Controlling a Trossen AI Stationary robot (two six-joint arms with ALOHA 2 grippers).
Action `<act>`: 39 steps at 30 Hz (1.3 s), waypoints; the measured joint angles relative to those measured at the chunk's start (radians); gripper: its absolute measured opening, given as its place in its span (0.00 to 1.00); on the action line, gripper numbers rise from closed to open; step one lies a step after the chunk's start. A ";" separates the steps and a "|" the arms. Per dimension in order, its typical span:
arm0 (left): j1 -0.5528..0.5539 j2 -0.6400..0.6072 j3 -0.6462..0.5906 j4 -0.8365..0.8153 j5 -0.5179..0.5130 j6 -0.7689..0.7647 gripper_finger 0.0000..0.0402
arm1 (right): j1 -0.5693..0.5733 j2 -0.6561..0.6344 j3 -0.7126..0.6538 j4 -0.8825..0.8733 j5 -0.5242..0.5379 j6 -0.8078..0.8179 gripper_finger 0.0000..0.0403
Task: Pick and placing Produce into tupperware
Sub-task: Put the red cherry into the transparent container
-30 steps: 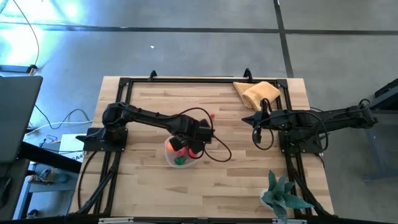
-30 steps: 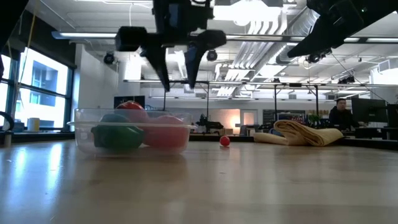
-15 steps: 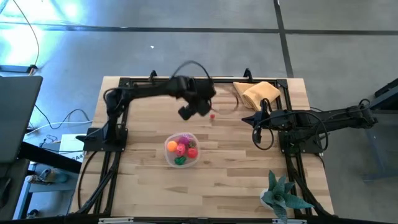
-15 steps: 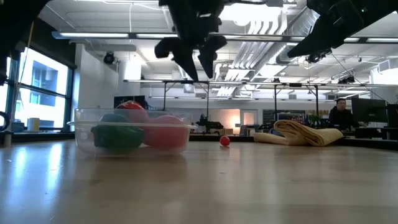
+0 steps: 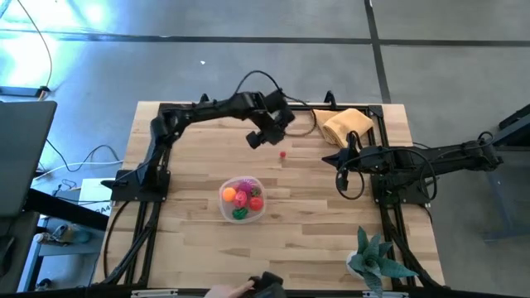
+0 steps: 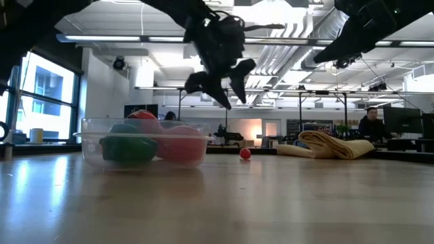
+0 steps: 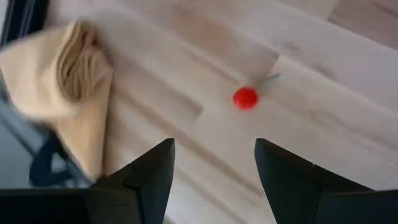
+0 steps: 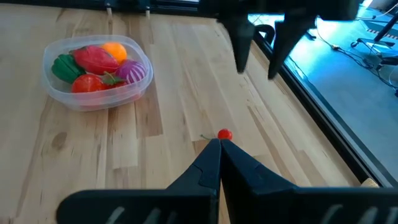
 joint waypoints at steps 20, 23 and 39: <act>-0.088 0.130 0.000 -0.011 -0.180 0.245 0.52 | 0.000 0.000 0.000 -0.007 0.000 0.000 0.00; -0.089 0.130 0.004 -0.026 -0.144 0.240 0.50 | 0.000 0.000 0.000 -0.007 0.000 0.000 0.00; -0.087 0.131 0.156 -0.039 0.011 -0.110 0.36 | 0.000 0.000 0.000 -0.008 0.000 0.000 0.00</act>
